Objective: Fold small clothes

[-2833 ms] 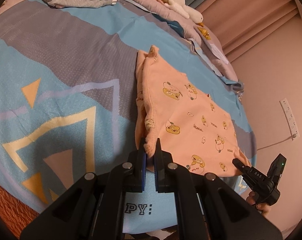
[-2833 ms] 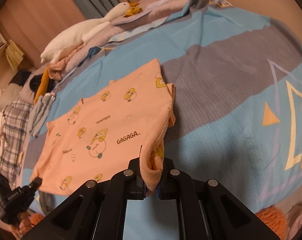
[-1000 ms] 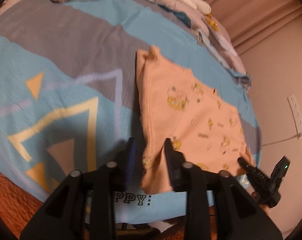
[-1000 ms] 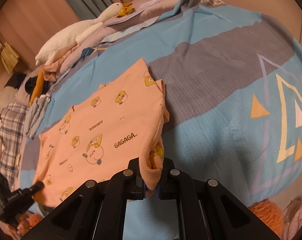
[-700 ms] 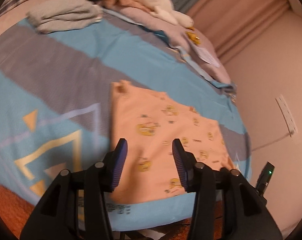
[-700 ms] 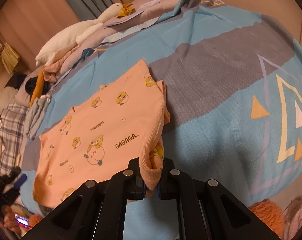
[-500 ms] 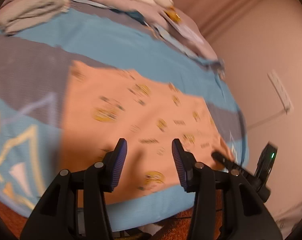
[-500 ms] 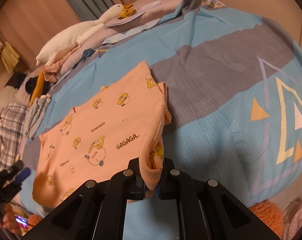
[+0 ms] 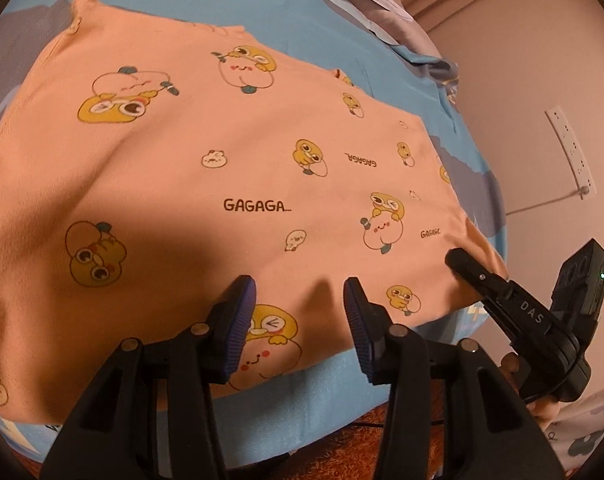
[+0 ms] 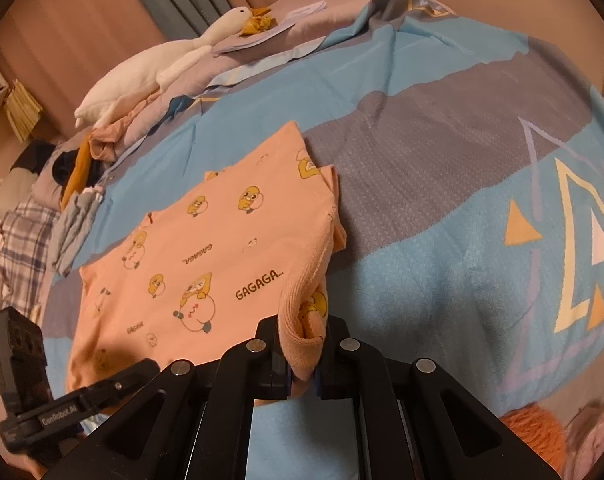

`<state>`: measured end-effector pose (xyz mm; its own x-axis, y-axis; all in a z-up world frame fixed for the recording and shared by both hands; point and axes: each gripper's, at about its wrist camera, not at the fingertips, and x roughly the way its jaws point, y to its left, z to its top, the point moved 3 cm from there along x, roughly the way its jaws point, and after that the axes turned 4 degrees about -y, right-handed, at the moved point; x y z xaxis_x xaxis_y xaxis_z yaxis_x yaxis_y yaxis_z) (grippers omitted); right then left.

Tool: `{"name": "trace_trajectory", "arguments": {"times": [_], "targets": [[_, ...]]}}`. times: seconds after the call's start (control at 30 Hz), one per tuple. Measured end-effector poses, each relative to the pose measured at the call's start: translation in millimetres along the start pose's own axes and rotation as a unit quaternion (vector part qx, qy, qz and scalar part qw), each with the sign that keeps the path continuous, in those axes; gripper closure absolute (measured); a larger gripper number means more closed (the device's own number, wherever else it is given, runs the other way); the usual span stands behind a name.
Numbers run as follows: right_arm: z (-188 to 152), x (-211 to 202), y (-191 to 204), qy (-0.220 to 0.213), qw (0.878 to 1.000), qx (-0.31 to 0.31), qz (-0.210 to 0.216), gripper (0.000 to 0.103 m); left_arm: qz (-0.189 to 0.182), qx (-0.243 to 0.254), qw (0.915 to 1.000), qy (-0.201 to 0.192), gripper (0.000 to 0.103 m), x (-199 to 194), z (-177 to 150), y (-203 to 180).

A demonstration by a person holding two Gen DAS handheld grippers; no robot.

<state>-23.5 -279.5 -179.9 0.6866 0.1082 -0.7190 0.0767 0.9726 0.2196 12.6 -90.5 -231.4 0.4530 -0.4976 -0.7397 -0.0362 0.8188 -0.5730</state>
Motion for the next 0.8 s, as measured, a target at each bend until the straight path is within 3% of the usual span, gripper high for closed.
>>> {"name": "trace_trajectory", "arguments": {"times": [0.23,0.33,0.57,0.8], "targets": [[15,-12,24,-0.026,0.999,-0.038,0.016,0.095,0.013,0.003,0.9999,0.000,0.058,-9,-4,-4],[25,-22,43,-0.039,0.996,-0.062,0.039,0.095,0.005,-0.020,0.9998,0.000,0.058,-24,-1,4],[30,-30,107,-0.057,0.984,-0.144,0.090,0.095,0.038,-0.039,0.9944,-0.091,0.055,-100,20,39],[2,-19,168,-0.033,0.965,-0.220,0.138,0.095,0.062,-0.077,0.9832,-0.154,0.051,-150,23,80]]}}
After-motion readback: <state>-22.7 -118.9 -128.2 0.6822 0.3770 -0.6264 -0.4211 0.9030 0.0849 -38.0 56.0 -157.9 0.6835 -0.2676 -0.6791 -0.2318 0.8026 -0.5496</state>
